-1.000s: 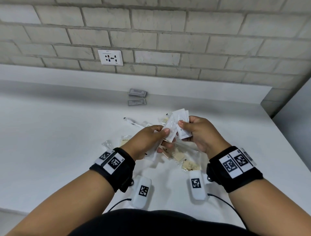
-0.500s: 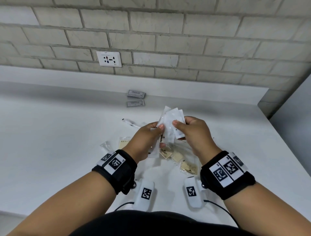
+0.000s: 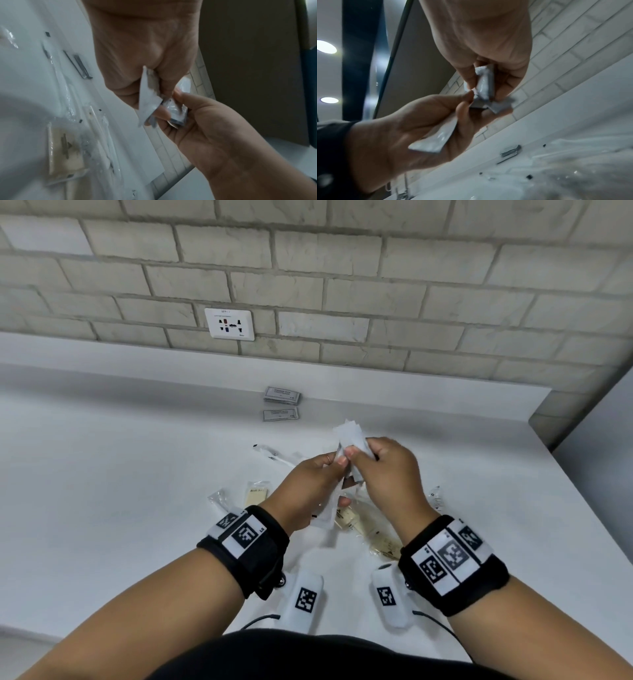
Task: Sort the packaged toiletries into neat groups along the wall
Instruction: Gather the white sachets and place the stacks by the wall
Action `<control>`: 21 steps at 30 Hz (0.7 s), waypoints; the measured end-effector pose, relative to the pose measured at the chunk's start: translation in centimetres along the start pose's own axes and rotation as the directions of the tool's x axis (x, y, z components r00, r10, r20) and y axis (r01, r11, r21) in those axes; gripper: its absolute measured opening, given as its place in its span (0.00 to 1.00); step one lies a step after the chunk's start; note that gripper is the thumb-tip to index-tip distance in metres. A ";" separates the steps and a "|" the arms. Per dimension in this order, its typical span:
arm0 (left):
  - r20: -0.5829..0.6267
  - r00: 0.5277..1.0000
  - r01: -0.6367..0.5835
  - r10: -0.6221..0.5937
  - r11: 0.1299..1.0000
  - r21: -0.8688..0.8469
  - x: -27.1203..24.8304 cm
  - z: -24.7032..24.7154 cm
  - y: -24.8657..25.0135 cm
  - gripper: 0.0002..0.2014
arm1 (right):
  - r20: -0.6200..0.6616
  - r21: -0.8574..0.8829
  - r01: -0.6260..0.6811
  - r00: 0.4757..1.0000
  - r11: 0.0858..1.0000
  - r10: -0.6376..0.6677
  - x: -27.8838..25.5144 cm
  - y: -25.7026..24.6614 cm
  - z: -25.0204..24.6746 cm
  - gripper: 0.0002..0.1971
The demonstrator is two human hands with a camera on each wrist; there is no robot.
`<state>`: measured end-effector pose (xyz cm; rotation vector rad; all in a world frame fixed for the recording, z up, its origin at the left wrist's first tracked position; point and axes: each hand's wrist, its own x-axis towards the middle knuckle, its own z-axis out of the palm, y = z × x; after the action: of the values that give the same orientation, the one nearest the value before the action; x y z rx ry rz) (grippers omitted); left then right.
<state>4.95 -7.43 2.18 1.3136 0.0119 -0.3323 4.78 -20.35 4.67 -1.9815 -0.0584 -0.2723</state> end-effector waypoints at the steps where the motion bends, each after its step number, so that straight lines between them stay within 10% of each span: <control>1: -0.001 1.000 0.001 -0.001 1.000 -0.006 0.0 0.1 0.0 0.10 | 0.027 0.028 -0.007 1.000 1.000 0.006 -0.3 -0.1 0.4 0.09; 9: -0.132 0.991 -0.022 0.006 0.993 -0.119 0.4 -1.7 -0.2 0.02 | 0.132 0.458 -0.306 0.952 0.835 0.276 1.7 0.9 -0.8 0.08; 16: -0.105 0.994 0.000 -0.014 0.991 -0.134 0.1 -0.6 -0.1 0.02 | 0.117 -0.029 -0.074 0.990 0.997 0.077 0.2 2.5 0.7 0.09; 21: -0.124 0.991 0.048 -0.059 0.994 -0.094 -0.1 -1.4 -0.2 0.15 | 0.166 0.507 -0.291 0.957 0.811 0.239 1.2 3.8 -1.0 0.09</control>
<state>5.01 -6.15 1.69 1.2443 0.1675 -0.2902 6.38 -22.91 1.87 -1.4248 0.0783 0.0271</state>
